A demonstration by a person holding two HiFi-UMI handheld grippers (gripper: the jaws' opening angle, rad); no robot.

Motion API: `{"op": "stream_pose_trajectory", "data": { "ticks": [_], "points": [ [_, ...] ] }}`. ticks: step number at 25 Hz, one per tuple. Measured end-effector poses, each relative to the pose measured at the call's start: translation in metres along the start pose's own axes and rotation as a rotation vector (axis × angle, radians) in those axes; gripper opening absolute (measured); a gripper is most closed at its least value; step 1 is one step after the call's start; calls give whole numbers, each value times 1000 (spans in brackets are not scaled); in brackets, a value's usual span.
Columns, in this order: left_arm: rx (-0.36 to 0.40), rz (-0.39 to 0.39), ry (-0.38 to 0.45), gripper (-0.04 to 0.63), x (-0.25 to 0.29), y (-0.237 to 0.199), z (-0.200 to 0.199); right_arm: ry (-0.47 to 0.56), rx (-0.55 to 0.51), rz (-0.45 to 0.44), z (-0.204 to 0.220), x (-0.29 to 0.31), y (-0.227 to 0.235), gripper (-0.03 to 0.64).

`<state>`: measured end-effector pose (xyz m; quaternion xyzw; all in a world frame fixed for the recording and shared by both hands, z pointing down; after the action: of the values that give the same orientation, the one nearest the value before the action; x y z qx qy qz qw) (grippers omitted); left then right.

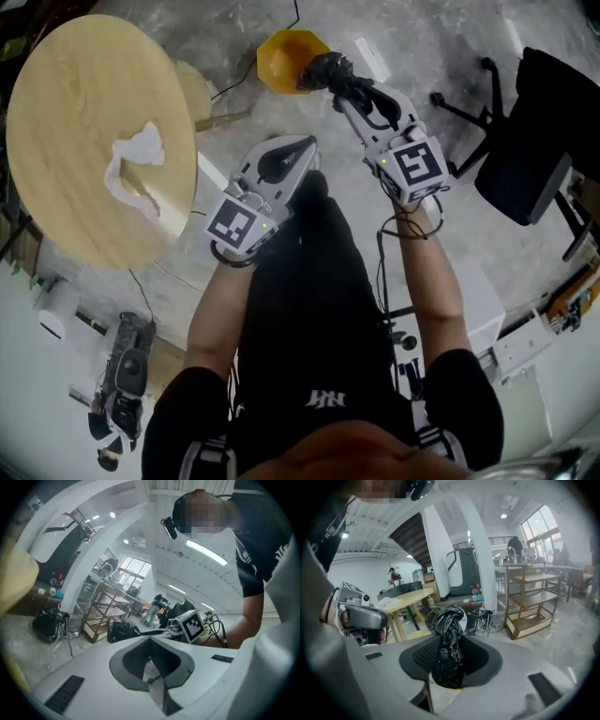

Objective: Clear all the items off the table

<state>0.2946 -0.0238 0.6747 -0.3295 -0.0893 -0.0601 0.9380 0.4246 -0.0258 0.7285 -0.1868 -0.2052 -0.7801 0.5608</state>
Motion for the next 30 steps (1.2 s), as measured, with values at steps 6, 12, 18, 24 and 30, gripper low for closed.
{"op": "stream_pose_trajectory", "data": {
  "ticks": [6, 12, 18, 24, 30],
  "points": [
    [-46, -56, -6, 12, 25, -68, 80, -57, 31, 9, 91, 82, 18, 130],
    [-69, -115, -52, 12, 32, -141, 140, -113, 29, -22, 171, 159, 21, 130],
    [-78, -101, -88, 12, 37, -182, 171, -152, 8, -9, 214, 202, 26, 132],
    [-71, -73, -96, 12, 43, -180, 175, -187, 4, -8, 226, 212, 23, 295],
    [-112, -62, -69, 12, 28, -134, 135, -159, 20, -21, 188, 185, 10, 405]
  ]
}}
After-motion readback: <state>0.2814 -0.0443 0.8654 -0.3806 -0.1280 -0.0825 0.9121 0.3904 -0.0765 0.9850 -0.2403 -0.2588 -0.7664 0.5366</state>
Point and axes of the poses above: the fingertips, and each gripper's own axes: x forward along the fingers, y to its right, z out of its underside, the point moved 4 cm from there along -x, backward along the fingers, and after that the axes turned 9 degrees about -x, right-handed, at the moved point
